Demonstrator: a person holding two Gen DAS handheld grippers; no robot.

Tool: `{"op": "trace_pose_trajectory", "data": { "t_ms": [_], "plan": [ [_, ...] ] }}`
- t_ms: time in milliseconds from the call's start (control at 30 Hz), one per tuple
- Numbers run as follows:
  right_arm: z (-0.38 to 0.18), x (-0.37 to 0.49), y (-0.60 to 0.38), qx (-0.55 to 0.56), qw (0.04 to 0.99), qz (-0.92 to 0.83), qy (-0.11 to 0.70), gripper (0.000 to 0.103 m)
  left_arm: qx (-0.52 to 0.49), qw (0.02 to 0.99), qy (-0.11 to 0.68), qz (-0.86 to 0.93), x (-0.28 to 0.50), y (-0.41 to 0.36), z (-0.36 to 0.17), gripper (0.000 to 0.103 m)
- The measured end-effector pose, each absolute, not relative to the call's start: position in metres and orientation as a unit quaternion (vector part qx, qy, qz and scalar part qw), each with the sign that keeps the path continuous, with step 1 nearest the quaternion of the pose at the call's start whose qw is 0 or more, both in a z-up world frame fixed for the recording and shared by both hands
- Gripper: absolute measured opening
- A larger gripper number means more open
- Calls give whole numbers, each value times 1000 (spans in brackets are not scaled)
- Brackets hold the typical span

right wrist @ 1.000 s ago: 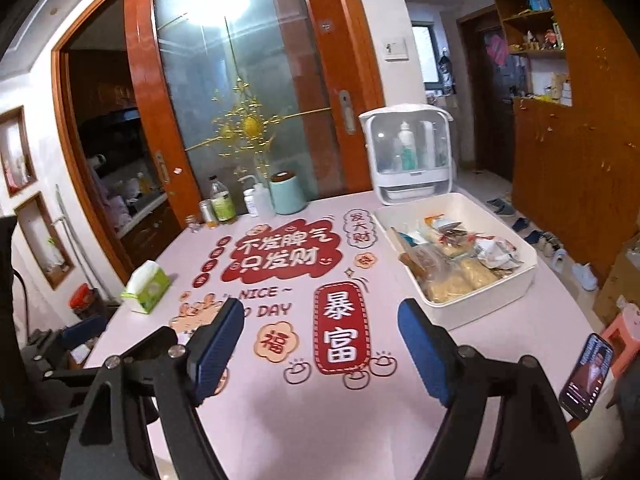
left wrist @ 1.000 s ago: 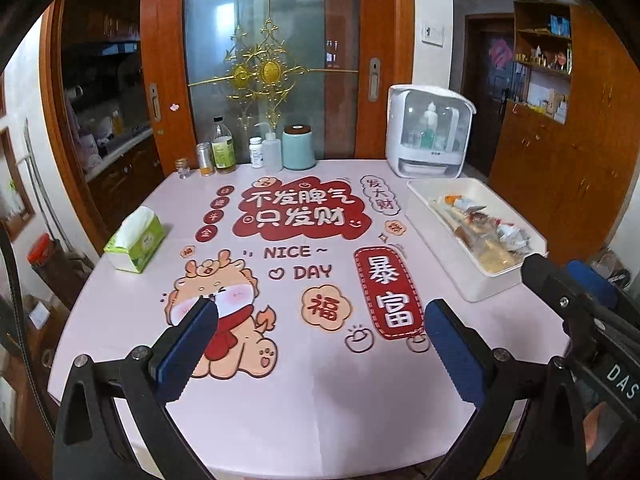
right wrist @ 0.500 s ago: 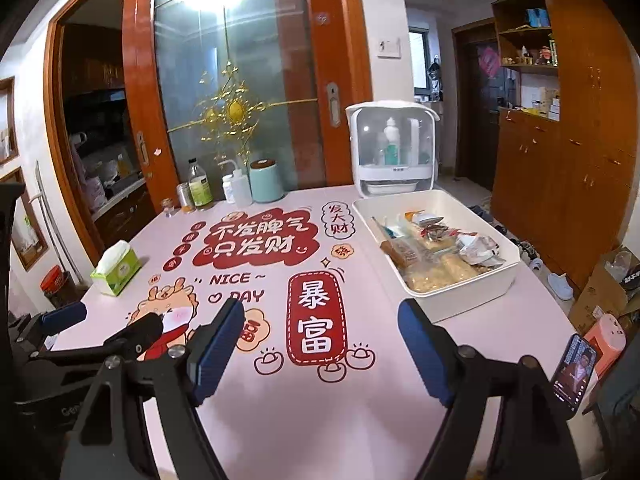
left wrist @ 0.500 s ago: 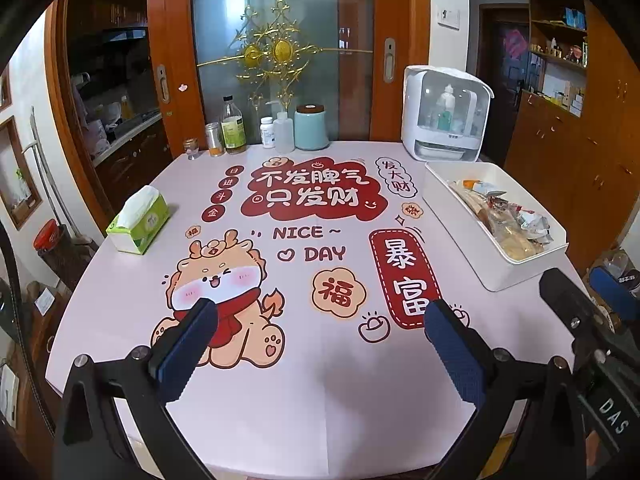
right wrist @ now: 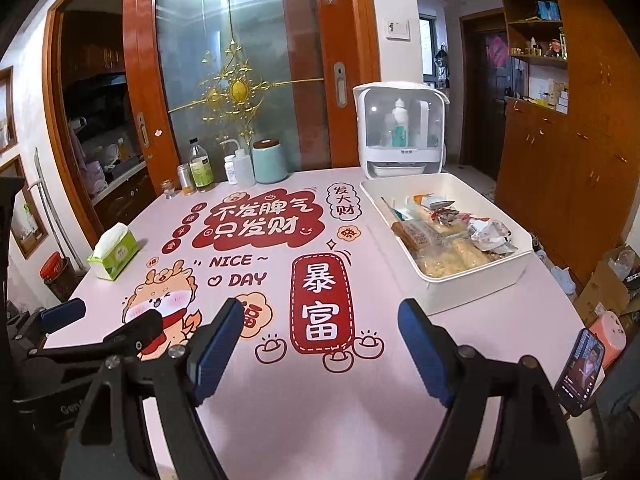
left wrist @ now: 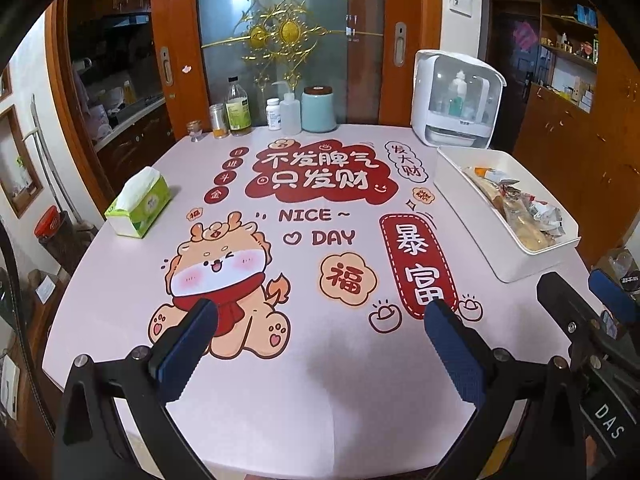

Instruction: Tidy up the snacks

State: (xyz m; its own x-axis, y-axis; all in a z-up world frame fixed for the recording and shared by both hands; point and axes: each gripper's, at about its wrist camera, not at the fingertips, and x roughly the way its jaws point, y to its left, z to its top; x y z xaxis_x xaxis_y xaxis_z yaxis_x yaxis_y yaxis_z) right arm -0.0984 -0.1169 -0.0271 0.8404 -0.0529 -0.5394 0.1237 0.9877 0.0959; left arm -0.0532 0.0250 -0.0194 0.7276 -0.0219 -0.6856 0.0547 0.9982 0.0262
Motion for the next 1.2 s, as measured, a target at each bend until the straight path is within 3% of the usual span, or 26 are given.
{"op": "trace_pose_trajectory", "data": {
  "t_ms": [1200],
  "plan": [
    [-33, -92, -109, 56, 955, -43, 289, 80, 15, 920, 392, -17, -45, 33, -34, 102]
  ]
}}
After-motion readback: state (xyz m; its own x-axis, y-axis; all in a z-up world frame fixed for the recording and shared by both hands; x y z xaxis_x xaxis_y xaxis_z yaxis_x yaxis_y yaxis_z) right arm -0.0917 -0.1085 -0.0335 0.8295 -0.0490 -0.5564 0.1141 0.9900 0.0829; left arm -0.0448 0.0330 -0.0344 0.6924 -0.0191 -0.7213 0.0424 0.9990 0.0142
